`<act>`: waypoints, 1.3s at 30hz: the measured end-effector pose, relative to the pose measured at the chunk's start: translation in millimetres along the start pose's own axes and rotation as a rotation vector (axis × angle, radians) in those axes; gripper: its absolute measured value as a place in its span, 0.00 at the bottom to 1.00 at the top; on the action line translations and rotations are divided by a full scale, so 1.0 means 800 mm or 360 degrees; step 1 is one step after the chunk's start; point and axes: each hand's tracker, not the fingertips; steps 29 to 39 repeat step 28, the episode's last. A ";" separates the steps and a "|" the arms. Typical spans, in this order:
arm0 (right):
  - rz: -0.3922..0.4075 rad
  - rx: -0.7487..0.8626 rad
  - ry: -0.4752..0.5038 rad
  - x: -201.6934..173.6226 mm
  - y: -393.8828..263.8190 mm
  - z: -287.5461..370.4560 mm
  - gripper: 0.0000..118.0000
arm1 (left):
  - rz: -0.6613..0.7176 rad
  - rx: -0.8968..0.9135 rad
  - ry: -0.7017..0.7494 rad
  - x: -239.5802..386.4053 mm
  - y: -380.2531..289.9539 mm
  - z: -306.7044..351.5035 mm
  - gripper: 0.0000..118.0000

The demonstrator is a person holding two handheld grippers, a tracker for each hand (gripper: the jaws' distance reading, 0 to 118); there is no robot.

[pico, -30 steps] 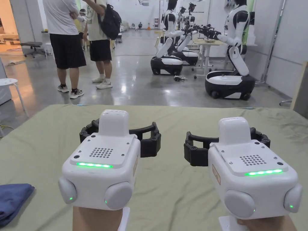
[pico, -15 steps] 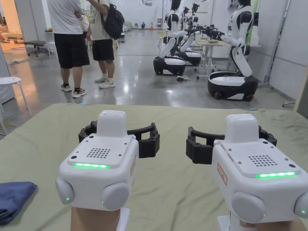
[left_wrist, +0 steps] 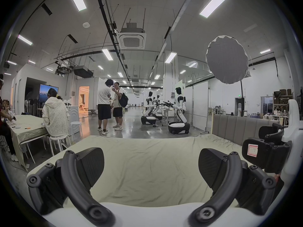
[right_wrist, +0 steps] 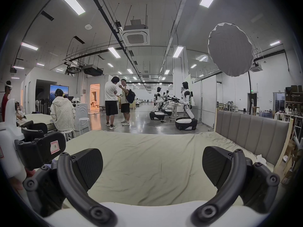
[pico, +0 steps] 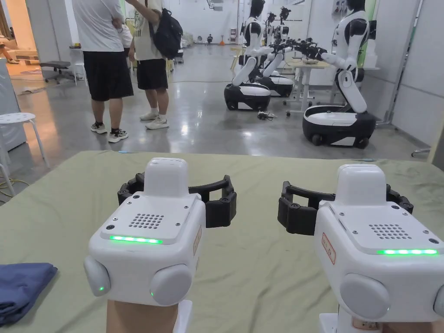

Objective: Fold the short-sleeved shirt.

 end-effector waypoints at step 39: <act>-0.0167 -0.0016 -0.0068 0.011 0.015 0.002 1.00 | -0.0015 0.0018 -0.0018 0.006 0.004 0.007 0.96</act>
